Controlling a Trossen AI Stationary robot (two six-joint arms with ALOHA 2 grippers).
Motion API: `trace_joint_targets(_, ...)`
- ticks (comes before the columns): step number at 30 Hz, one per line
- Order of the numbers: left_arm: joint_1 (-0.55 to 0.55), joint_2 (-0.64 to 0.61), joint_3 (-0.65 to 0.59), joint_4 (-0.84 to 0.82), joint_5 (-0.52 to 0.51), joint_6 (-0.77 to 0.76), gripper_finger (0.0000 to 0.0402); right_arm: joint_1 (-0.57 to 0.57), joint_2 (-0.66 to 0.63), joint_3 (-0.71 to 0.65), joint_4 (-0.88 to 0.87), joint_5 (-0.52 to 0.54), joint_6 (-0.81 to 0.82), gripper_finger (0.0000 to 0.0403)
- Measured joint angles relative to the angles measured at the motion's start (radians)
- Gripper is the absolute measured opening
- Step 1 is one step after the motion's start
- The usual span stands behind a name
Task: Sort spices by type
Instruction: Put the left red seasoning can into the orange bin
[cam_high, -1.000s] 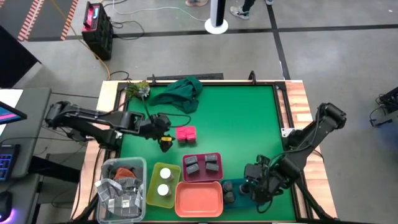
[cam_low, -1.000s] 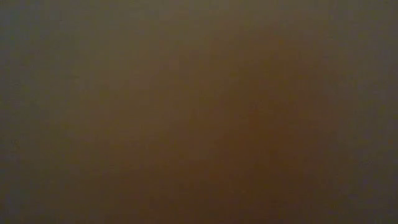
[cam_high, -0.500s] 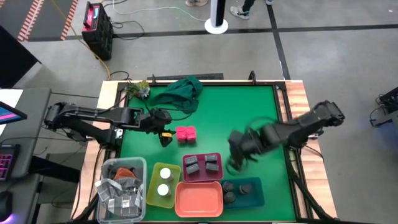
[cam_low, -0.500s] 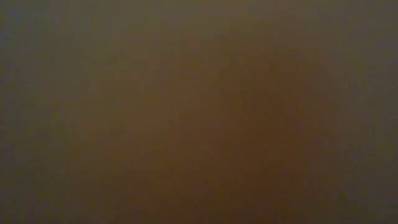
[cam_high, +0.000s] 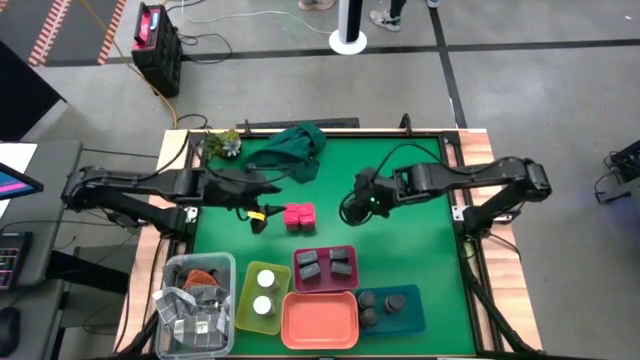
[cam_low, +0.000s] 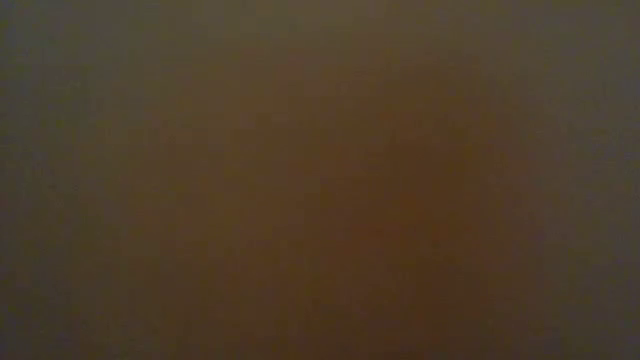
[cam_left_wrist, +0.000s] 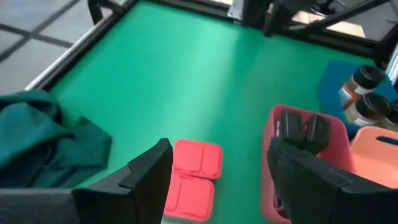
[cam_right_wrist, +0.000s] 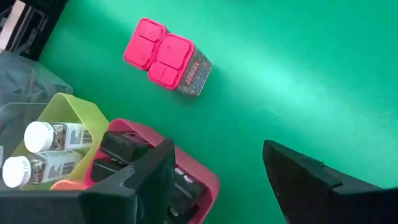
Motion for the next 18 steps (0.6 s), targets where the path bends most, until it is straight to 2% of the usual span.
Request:
trace_joint_targets(6, 0.000, 0.020, 0.000, -0.032, -0.007, -0.041, 0.0249, -0.108, 0.000, 0.000, 0.061, -0.006, -0.234, 0.0268)
trace_joint_targets(11, 0.003, 0.076, 0.000, -0.011, -0.085, -0.095, 0.0249, -0.185, 0.000, 0.000, 0.203, -0.070, -0.542, 0.0268)
trace_joint_targets(15, 0.023, 0.139, 0.000, 0.043, -0.130, -0.255, 0.0249, -0.219, 0.000, 0.000, 0.267, -0.154, -0.744, 0.0268)
trace_joint_targets(18, 0.039, 0.187, 0.000, 0.094, -0.122, -0.373, 0.0249, -0.234, 0.000, 0.000, 0.308, -0.162, -0.835, 0.0268)
